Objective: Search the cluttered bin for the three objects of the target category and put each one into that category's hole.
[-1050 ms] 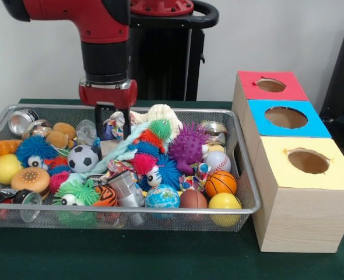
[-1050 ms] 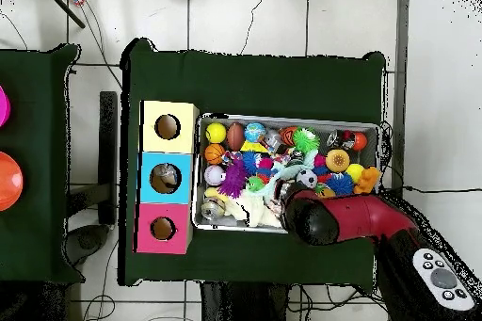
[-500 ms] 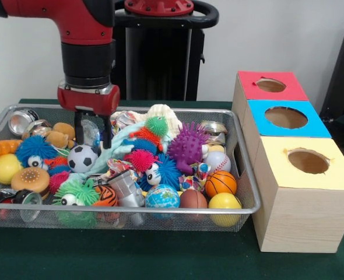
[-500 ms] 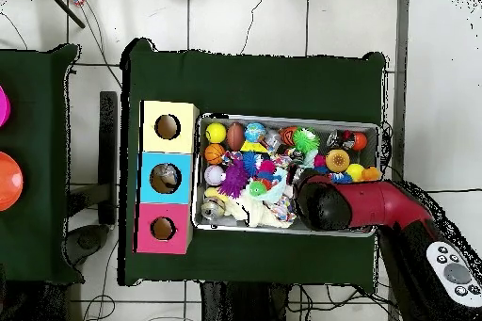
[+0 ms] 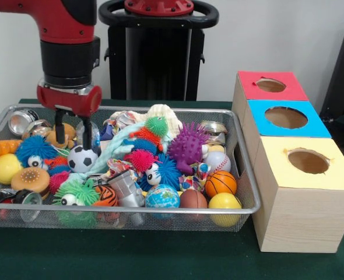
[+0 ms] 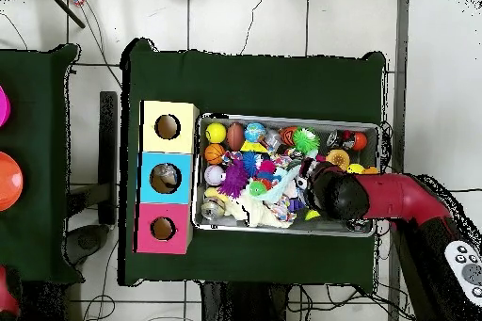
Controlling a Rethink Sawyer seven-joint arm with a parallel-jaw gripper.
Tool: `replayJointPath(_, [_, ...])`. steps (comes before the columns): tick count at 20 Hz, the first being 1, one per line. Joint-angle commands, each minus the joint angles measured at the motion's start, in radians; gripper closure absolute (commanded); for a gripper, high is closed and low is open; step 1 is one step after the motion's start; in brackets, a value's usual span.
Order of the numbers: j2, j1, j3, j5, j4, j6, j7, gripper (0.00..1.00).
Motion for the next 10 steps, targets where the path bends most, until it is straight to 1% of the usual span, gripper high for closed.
replayJointPath(1, [0.015,-0.028,0.055,0.027,-0.071,0.128,-0.187,0.0])
replayJointPath(3, [0.012,-0.024,0.048,0.009,-0.069,0.102,-0.173,0.0])
replayJointPath(5, [0.031,-0.042,0.063,0.021,-0.06,0.104,-0.183,0.0])
replayJointPath(6, [0.038,-0.051,0.072,0.029,-0.059,0.123,-0.201,0.0])
replayJointPath(10, [0.044,-0.068,0.091,0.037,-0.03,0.138,-0.22,0.0])
